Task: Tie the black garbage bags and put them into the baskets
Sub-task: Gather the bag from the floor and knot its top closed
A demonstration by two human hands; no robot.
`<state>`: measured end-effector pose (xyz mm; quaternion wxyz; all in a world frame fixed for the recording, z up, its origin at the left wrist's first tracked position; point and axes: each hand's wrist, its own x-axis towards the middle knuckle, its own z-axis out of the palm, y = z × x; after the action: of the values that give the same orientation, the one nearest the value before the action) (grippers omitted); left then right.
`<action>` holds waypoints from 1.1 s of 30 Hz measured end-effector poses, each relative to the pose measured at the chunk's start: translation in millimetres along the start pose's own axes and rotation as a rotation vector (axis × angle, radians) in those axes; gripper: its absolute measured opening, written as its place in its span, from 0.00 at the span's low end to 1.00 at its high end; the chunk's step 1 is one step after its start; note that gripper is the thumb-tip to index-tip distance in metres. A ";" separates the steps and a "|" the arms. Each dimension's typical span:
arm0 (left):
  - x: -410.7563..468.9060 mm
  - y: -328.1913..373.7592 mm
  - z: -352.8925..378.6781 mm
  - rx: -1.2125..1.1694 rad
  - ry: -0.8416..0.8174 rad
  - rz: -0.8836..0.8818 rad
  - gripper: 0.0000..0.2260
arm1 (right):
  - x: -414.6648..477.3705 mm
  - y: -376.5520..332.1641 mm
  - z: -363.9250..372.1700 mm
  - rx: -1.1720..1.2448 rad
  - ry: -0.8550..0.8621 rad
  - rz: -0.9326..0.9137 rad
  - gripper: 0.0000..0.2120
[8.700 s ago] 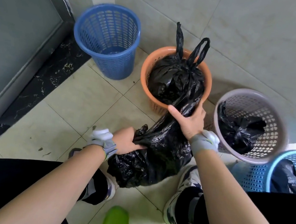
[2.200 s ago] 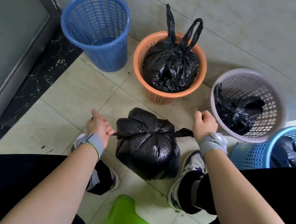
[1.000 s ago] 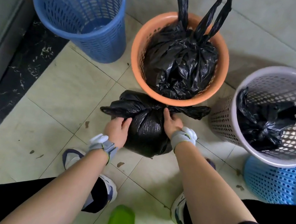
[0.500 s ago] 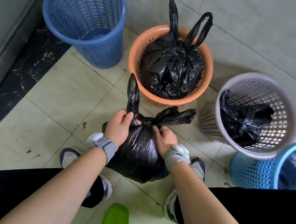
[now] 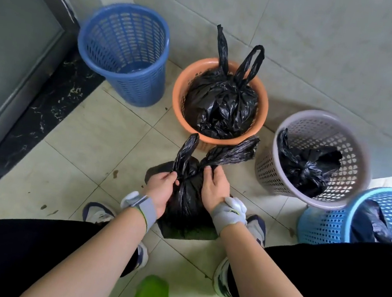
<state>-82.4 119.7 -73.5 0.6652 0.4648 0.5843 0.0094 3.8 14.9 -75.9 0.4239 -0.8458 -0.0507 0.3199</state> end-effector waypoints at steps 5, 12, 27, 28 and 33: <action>-13.6 4.5 10.3 -0.019 0.149 0.180 0.13 | -2.3 -3.7 -0.3 -0.087 -0.045 0.010 0.15; -1.3 26.9 -1.0 -0.522 -0.006 0.014 0.09 | -7.5 -3.1 -17.2 -0.604 -0.249 -0.152 0.14; 9.8 47.7 -28.8 0.315 -0.567 0.067 0.21 | 12.9 -25.2 -25.0 -1.298 -0.441 -0.480 0.13; 10.7 49.0 -29.1 0.321 -0.573 0.056 0.19 | 12.8 -26.2 -23.7 -1.310 -0.452 -0.498 0.13; 15.5 54.8 -31.7 0.079 -0.547 -0.036 0.07 | 18.3 -21.1 -34.3 -1.145 -0.469 -0.551 0.13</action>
<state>-73.3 178.7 -47.3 0.7796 0.4651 0.3911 -0.1513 42.2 11.4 -54.2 -0.0471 -0.8013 -0.5167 0.2978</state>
